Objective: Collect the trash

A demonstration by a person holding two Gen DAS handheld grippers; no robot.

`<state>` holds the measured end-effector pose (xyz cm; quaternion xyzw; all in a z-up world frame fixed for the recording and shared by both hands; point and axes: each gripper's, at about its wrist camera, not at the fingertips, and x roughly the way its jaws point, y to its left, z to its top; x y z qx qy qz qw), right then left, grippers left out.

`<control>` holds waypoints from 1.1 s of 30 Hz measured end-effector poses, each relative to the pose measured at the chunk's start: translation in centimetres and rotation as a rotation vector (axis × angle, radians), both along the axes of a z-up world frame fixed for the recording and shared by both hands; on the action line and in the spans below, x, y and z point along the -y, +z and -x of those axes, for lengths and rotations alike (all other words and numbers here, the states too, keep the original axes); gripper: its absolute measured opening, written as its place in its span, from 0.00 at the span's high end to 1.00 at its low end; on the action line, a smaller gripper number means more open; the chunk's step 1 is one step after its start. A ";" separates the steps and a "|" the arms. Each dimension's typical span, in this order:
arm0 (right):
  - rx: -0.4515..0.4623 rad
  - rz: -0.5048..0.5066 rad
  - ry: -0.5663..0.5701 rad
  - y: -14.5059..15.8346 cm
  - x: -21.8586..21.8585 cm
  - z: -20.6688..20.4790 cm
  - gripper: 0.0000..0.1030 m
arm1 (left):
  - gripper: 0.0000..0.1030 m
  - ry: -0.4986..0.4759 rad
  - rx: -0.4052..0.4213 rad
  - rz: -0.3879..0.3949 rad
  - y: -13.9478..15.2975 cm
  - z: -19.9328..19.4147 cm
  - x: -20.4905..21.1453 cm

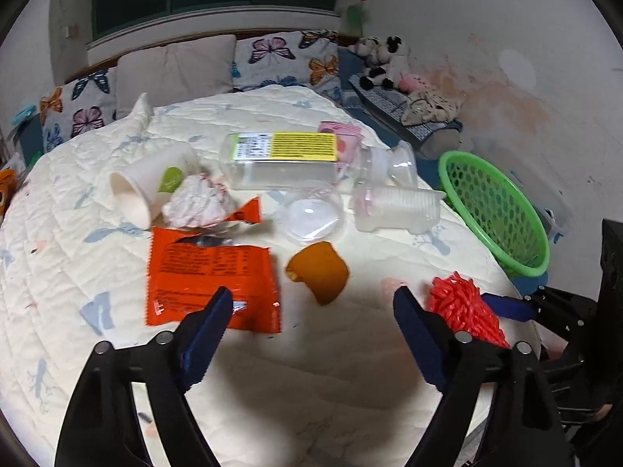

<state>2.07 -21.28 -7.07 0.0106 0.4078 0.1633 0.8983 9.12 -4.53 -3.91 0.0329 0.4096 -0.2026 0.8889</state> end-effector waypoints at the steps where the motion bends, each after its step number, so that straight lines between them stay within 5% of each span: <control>1: 0.003 0.000 -0.006 0.1 0.2 0.1 0.52 | 0.26 -0.007 0.000 -0.001 -0.1 -0.2 0.3; 25: 0.056 -0.039 -0.097 3.0 3.4 1.2 0.56 | 0.34 -0.153 0.023 -0.131 -2.9 -4.8 3.7; 33: 0.061 -0.040 -0.114 3.1 3.8 1.4 0.56 | 0.54 -0.163 -0.014 -0.126 -3.8 -5.2 3.6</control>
